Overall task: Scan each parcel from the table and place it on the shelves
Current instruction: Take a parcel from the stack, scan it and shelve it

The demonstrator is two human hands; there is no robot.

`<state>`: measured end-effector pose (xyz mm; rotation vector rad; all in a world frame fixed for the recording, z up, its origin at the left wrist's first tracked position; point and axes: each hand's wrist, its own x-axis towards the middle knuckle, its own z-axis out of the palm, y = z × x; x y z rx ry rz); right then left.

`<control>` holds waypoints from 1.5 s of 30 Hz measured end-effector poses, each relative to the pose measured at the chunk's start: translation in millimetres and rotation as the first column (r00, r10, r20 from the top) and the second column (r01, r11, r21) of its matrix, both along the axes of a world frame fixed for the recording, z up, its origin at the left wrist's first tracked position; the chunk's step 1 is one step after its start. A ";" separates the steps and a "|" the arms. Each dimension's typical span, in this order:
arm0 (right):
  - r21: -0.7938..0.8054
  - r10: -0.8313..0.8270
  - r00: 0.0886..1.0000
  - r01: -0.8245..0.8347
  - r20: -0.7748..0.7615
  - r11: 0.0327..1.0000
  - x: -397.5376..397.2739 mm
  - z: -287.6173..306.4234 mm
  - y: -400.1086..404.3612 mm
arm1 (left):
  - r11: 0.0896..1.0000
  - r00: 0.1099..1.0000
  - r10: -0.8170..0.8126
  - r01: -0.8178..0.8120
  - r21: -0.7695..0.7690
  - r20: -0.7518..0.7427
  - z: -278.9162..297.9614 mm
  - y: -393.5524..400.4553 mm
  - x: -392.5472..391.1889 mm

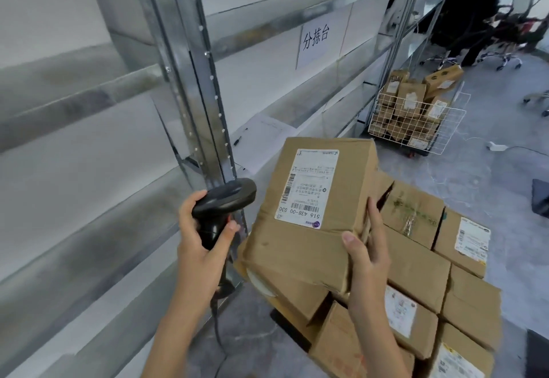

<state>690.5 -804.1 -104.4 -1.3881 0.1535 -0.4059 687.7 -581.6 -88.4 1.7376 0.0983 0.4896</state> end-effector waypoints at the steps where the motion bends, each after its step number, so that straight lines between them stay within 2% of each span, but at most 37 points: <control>1: 0.019 0.040 0.999 -0.041 0.015 0.999 3.1 4.0 8.4 | 1.000 1.000 0.026 -0.026 -0.001 0.008 4.6 8.6 -4.2; 6: 0.145 0.275 0.959 -0.283 0.073 0.948 17.4 34.6 66.0 | 0.981 0.981 0.176 -0.167 -0.100 0.086 29.4 56.7 -32.9; 9: 0.258 0.455 0.885 -0.463 0.094 0.848 16.7 59.4 108.1 | 0.959 0.946 0.280 -0.271 -0.077 0.162 49.2 89.4 -53.1; 13: 0.310 0.622 0.765 -0.639 0.166 0.704 6.2 91.9 160.0 | 0.929 0.895 0.369 -0.357 -0.093 0.252 79.1 130.1 -82.0; 16: 0.272 0.684 0.707 -0.704 0.179 0.656 3.5 120.4 191.8 | 0.906 0.844 0.422 -0.380 -0.186 0.332 106.4 153.2 -105.2; 19: 0.272 0.725 0.665 -0.742 0.182 0.612 6.3 147.8 220.3 | 0.892 0.791 0.452 -0.398 -0.215 0.412 129.1 173.0 -129.8; 23: 0.318 0.828 0.535 -0.824 0.166 0.469 17.1 185.2 264.2 | 0.871 0.707 0.483 -0.449 -0.199 0.517 149.4 192.6 -157.1; 26: 0.338 0.878 0.464 -0.850 0.115 0.404 21.3 209.7 302.2 | 0.827 0.627 0.540 -0.517 -0.219 0.561 157.7 206.2 -169.7; 29: 0.310 0.926 0.358 -0.899 0.118 0.308 23.0 227.2 329.7 | 0.781 0.544 0.598 -0.562 -0.273 0.589 162.9 213.7 -174.8; 32: 0.155 0.969 0.192 -0.973 0.153 0.169 21.2 234.0 343.2 | 0.714 0.453 0.640 -0.650 -0.261 0.621 170.3 216.4 -173.1; 35: 0.034 0.982 0.056 -0.998 0.181 0.051 22.3 227.5 347.0 | 0.680 0.409 0.667 -0.677 -0.283 0.623 175.3 224.4 -171.7; 36: -0.029 0.985 0.047 -0.998 0.166 0.052 21.3 223.6 349.0 | 0.675 0.403 0.673 -0.678 -0.291 0.621 175.6 228.2 -172.0; 37: -0.095 0.987 0.082 -0.991 0.141 0.096 17.2 221.4 351.5 | 0.673 0.401 0.675 -0.678 -0.295 0.619 176.1 231.3 -172.2; 39: -0.194 0.971 0.213 -0.953 0.108 0.231 8.8 219.0 361.1 | 0.679 0.411 0.667 -0.678 -0.281 0.622 176.7 235.7 -172.4; 42: -0.210 0.887 0.429 -0.864 0.172 0.458 3.1 212.6 377.5 | 0.683 0.414 0.640 -0.693 -0.232 0.647 176.8 238.9 -170.2; 45: -0.210 0.822 0.530 -0.797 0.209 0.567 -0.3 209.9 390.9 | 0.702 0.426 0.617 -0.677 -0.219 0.661 177.3 242.6 -168.8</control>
